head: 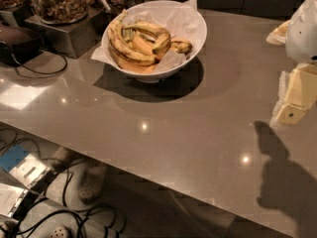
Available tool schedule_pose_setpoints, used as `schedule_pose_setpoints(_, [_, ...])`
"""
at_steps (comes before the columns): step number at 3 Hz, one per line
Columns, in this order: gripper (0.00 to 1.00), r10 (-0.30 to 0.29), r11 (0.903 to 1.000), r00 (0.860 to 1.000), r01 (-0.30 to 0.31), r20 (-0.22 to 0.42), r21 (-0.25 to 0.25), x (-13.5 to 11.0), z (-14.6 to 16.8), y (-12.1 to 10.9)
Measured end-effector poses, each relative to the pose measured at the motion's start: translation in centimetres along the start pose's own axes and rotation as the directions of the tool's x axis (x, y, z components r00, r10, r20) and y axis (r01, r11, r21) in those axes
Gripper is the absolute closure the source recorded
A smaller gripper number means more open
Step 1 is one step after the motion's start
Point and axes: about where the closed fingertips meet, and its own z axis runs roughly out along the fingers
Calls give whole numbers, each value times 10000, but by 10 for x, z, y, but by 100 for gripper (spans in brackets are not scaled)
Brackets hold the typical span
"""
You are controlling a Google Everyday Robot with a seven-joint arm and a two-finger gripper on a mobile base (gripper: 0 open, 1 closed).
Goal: Pick banana from white bowl
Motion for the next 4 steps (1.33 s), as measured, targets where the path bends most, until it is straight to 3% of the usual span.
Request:
schedule_pose_setpoints(2, [0, 296, 9994, 9990, -289, 333, -201, -8, -3, -6])
schedule_pose_setpoints(3, [0, 800, 9948, 9968, -799, 6, -630, -57, 2, -50])
schedule_pose_setpoints(4, [0, 672, 9970, 9974, -661, 268, -400, -71, 1, -57])
